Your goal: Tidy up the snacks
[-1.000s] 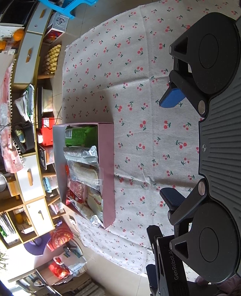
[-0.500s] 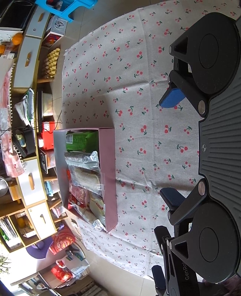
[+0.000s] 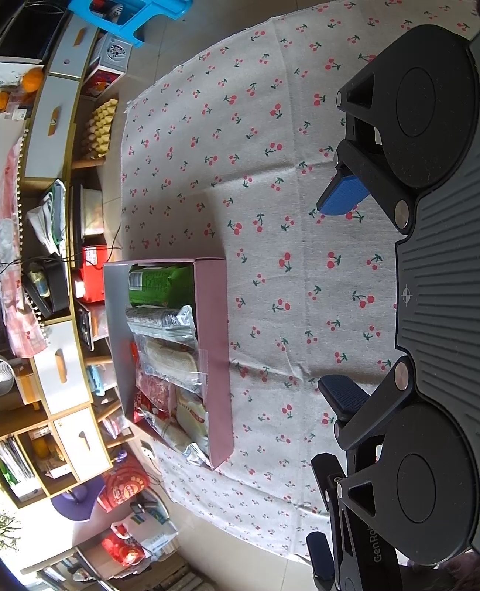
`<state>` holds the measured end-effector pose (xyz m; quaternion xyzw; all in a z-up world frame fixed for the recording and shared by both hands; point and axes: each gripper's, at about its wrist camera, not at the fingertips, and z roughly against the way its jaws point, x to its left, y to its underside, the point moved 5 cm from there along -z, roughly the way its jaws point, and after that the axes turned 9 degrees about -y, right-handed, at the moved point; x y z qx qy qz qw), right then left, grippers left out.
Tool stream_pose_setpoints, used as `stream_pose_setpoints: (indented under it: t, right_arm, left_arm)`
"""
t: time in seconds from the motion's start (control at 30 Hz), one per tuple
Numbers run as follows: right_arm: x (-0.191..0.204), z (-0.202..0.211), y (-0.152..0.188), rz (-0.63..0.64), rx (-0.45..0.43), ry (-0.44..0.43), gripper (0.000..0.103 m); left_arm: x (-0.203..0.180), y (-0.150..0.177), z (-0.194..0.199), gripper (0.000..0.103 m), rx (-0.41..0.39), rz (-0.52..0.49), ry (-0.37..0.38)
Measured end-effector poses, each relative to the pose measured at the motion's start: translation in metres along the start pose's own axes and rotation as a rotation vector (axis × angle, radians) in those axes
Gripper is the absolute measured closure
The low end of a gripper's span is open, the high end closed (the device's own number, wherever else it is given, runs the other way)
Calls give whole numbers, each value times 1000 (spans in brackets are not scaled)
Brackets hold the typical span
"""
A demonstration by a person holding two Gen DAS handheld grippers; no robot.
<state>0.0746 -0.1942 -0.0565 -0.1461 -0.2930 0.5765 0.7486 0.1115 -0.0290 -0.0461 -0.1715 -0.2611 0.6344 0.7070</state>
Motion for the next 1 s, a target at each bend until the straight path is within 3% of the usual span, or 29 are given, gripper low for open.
stream_pose_setpoints:
  t: [1.0]
  right_arm:
    - [1, 0, 0, 5, -4, 3, 8]
  left_arm:
    - [0, 3, -2, 1, 19, -4, 2]
